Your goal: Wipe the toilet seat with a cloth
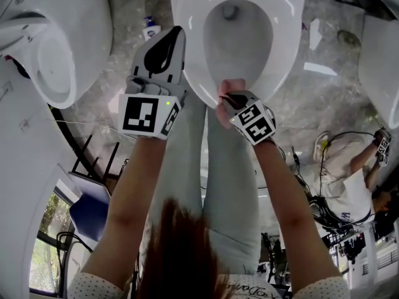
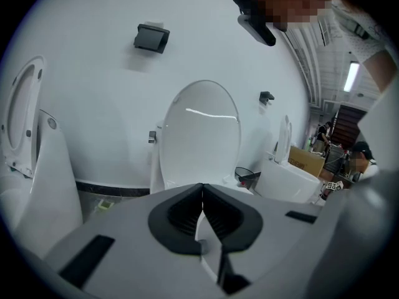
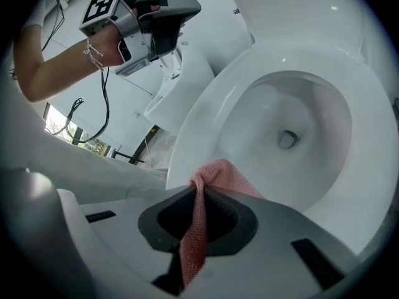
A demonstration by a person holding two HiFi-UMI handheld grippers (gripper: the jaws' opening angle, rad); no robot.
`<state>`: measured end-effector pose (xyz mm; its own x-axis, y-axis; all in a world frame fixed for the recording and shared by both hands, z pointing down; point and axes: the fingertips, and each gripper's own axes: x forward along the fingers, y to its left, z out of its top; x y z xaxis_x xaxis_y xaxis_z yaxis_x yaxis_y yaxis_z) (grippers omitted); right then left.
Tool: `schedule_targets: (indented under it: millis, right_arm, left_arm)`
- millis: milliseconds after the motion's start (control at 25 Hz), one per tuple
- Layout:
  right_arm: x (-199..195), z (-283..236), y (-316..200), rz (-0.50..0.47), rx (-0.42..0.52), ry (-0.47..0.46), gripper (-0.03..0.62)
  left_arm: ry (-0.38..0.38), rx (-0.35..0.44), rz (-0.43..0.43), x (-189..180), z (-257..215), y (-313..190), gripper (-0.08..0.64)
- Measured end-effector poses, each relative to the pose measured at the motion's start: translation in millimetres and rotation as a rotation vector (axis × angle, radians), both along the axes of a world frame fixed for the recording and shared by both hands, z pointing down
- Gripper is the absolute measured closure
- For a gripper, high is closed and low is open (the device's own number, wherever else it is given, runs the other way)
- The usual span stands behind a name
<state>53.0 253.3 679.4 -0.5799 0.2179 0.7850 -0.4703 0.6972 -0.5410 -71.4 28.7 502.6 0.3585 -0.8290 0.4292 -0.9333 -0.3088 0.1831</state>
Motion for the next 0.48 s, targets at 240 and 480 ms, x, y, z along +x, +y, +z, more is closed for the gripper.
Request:
schedule_targets:
  millis: [240,480]
  right_arm:
    - [-10.4,2.6,-7.9,0.062,-0.042,-0.019,0.557]
    - [-31.7,-0.1,-21.7,0.157,-0.053,-0.039,0.557]
  left_arm:
    - [-0.013,-0.005,0.023,-8.2,1.6,-4.4,0.555]
    - [-0.065,0.018,0.054,-14.8,0.0,-10.0,0.555]
